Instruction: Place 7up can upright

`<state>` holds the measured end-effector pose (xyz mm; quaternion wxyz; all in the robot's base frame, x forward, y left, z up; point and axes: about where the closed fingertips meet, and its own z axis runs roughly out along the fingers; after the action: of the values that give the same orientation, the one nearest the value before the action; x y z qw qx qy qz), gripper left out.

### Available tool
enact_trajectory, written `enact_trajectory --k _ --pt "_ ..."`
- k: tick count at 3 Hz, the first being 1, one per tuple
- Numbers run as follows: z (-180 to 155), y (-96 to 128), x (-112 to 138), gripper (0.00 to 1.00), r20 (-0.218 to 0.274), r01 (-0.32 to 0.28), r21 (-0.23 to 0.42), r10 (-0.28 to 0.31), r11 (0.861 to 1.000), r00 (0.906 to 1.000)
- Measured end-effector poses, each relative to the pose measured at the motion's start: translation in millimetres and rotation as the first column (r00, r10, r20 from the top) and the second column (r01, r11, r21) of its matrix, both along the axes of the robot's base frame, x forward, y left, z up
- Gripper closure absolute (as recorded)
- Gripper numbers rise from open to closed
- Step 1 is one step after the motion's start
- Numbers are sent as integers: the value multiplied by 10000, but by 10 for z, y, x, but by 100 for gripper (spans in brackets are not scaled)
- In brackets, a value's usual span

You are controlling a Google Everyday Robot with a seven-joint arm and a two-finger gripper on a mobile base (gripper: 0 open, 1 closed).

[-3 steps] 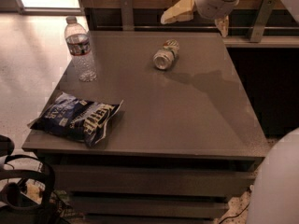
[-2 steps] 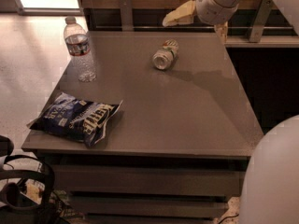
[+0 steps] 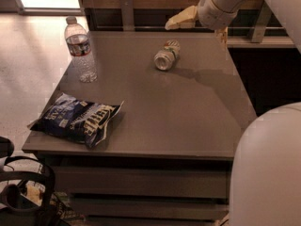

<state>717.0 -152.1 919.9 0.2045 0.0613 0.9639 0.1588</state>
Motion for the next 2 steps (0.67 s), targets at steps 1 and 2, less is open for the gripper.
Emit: enact_trajectory --k 1,2 --pt "-18 49 15 0 -53 113 -256 -115 9996 9999" --pt "-128 306 25 0 -219 1046 -1832 -1104 9775 9936"
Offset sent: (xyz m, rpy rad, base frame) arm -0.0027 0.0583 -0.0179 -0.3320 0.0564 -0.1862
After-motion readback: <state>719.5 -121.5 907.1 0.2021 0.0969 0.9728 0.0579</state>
